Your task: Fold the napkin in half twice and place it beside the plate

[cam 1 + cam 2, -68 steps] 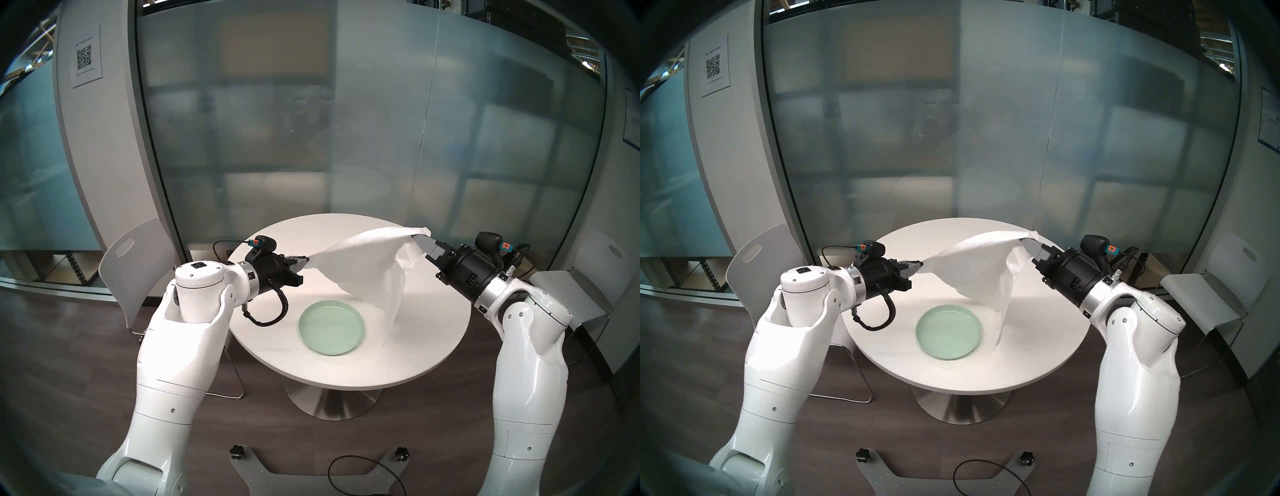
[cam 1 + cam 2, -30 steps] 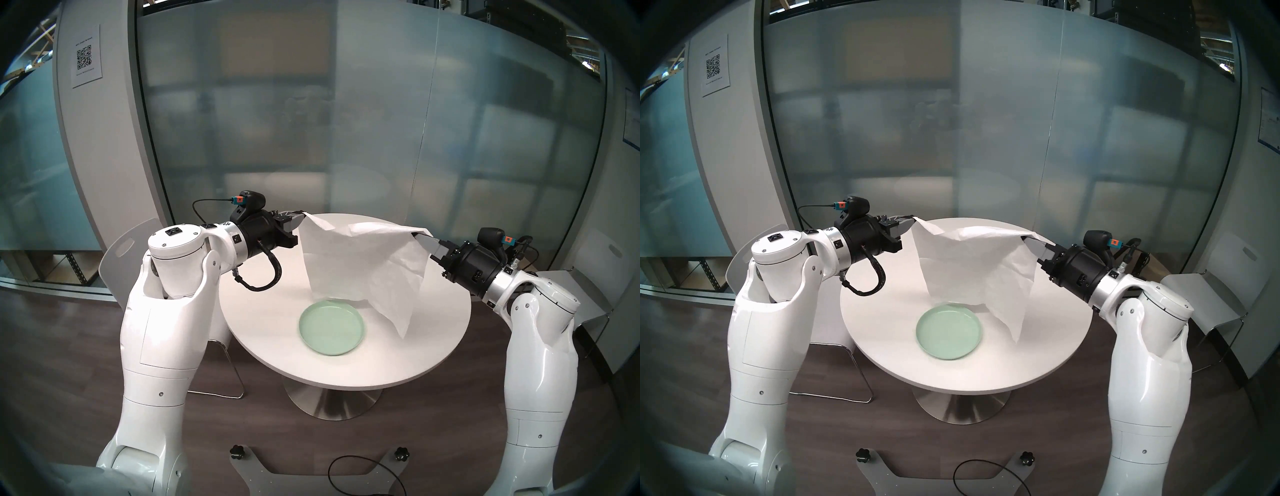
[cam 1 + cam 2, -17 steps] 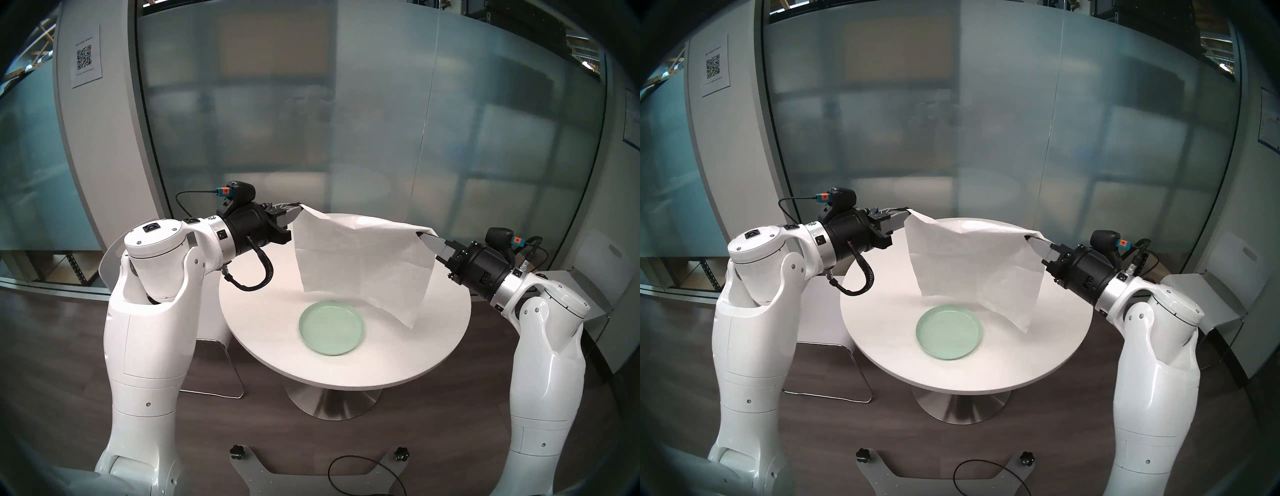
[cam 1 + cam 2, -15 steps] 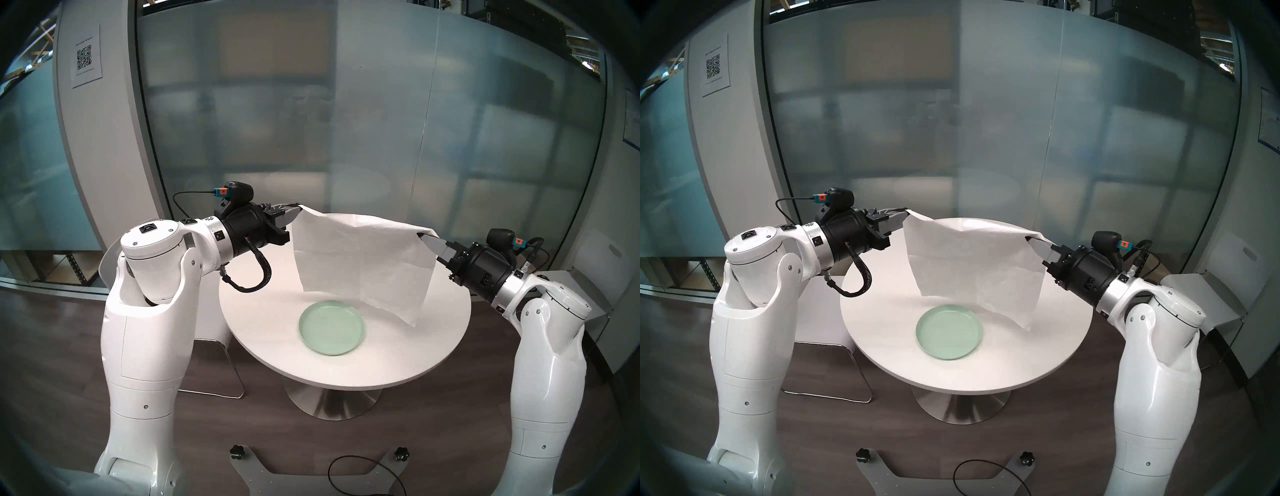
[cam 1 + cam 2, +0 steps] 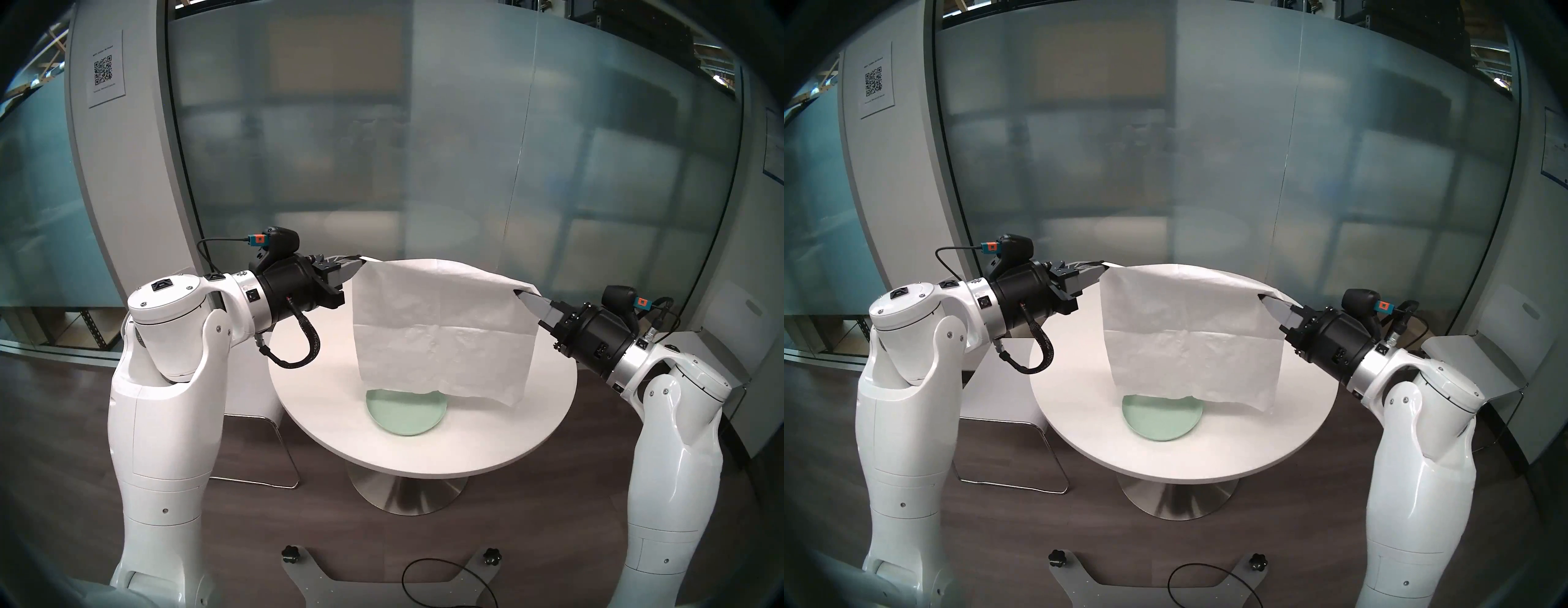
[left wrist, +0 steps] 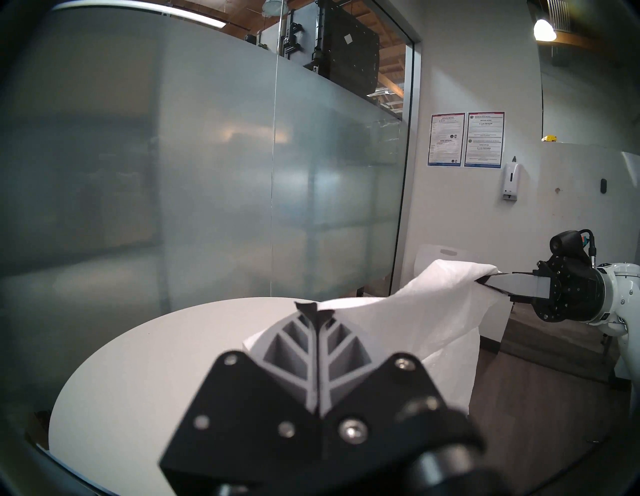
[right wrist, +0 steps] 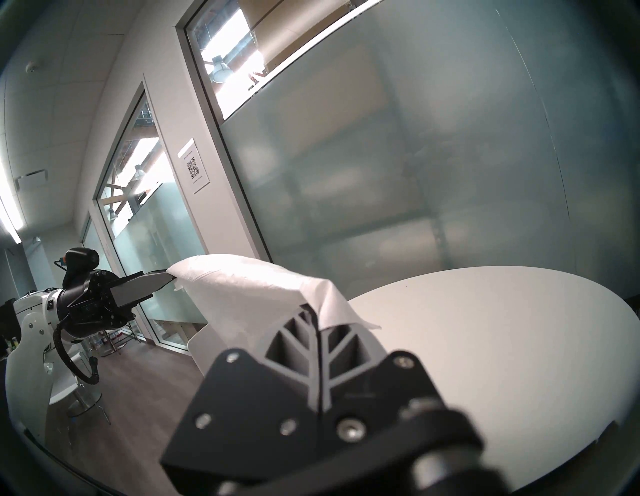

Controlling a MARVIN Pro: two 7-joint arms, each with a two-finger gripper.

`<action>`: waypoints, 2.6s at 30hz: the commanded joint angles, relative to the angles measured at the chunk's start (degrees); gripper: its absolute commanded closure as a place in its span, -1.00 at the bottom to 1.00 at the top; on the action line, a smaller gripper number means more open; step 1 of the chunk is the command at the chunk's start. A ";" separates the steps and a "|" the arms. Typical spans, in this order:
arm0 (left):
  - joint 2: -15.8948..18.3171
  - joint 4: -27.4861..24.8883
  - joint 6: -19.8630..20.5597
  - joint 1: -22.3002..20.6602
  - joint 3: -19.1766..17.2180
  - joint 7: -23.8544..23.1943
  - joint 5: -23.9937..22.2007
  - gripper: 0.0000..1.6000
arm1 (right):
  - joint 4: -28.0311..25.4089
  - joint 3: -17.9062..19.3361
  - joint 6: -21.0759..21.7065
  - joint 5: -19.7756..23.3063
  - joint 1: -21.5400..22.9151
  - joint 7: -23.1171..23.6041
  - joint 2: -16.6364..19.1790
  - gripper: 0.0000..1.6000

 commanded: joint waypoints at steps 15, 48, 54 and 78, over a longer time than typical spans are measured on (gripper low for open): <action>0.81 3.78 -3.17 1.20 2.59 -0.05 2.40 1.00 | 6.78 -2.87 -3.56 -2.65 1.58 0.04 0.07 1.00; -0.25 6.69 -4.49 2.69 6.32 0.56 6.17 1.00 | 19.73 -4.84 -9.00 -5.39 3.80 2.69 2.73 1.00; 0.33 8.01 -4.62 3.03 6.67 0.50 6.52 1.00 | 22.07 -5.38 -9.75 -6.01 4.87 2.96 3.70 1.00; 2.60 13.68 -6.75 3.53 8.12 -0.93 8.80 1.00 | 33.85 -9.91 -16.36 -10.29 12.31 5.12 6.44 1.00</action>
